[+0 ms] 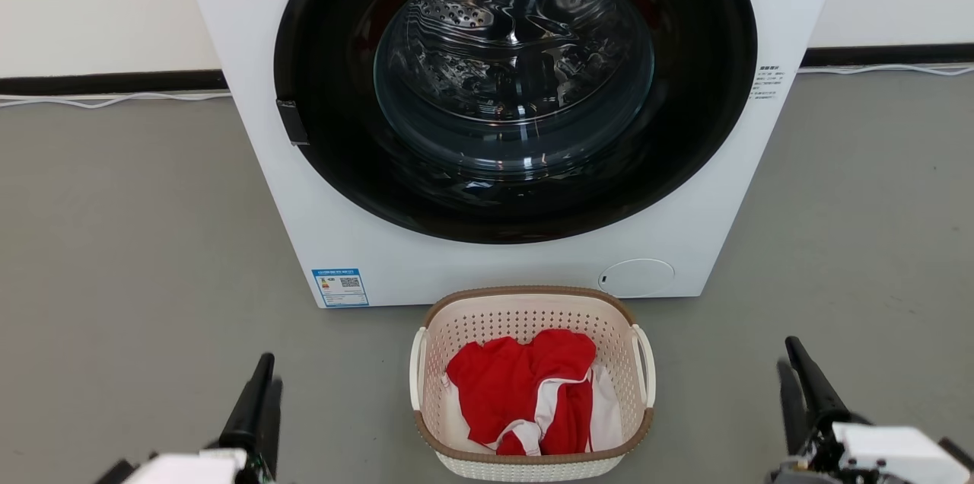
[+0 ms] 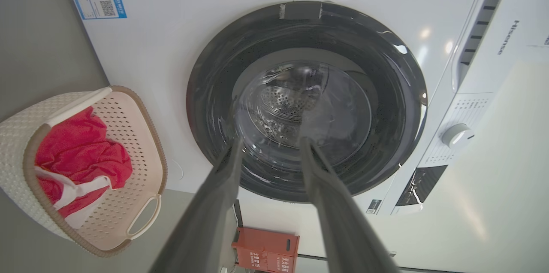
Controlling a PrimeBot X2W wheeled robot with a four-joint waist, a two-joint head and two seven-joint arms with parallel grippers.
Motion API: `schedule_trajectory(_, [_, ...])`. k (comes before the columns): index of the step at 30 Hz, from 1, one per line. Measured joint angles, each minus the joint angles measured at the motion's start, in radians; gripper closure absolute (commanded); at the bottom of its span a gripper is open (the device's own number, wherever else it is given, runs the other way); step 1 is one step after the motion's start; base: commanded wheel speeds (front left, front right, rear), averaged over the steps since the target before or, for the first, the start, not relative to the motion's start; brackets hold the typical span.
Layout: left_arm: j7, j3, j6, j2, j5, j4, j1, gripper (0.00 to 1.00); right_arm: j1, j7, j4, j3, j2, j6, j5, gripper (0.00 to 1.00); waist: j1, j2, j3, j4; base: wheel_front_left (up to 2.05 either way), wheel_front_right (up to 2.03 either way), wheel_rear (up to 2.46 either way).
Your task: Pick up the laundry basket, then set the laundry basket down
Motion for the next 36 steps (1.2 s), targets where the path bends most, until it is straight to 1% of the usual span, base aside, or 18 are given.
schedule_trajectory(3, [-0.004,-0.003,0.001,-0.002,0.0,0.015,0.026,0.0,0.023,-0.002,0.013,0.002,0.005,-0.001,0.0,0.0,0.0001,0.0,0.0,0.0,0.0,0.0,0.0])
schedule_trajectory(12, [-0.029,-0.021,0.001,-0.001,0.005,0.005,0.026,0.0,0.024,-0.027,-0.009,0.007,0.005,-0.001,-0.012,0.0,0.0004,0.0,0.0,0.0,0.0,0.0,0.0])
schedule_trajectory(16, [-0.042,-0.03,0.001,0.0,0.021,0.001,0.026,0.0,0.026,-0.037,-0.017,0.008,0.005,0.0,-0.043,0.0,0.0003,0.0,0.0,0.001,0.0,0.0,0.0])
schedule_trajectory(24, [-0.065,-0.041,0.001,0.002,0.073,-0.001,0.026,0.0,0.041,-0.06,-0.035,0.011,0.004,0.0,-0.157,0.0,0.0002,0.0,0.0,0.003,0.0,0.0,0.0])
schedule_trajectory(31, [-0.086,-0.05,0.001,0.002,0.148,-0.001,0.026,0.0,0.041,-0.08,-0.042,0.011,0.004,0.0,-0.271,0.0,0.0002,0.0,-0.001,0.004,0.0,0.0,0.0])
schedule_trajectory(36, [-0.098,-0.052,0.001,0.002,0.224,-0.002,0.026,0.0,0.041,-0.095,-0.051,0.011,0.003,0.0,-0.362,0.0,0.0002,0.0,-0.001,0.005,0.0,0.0,0.0])
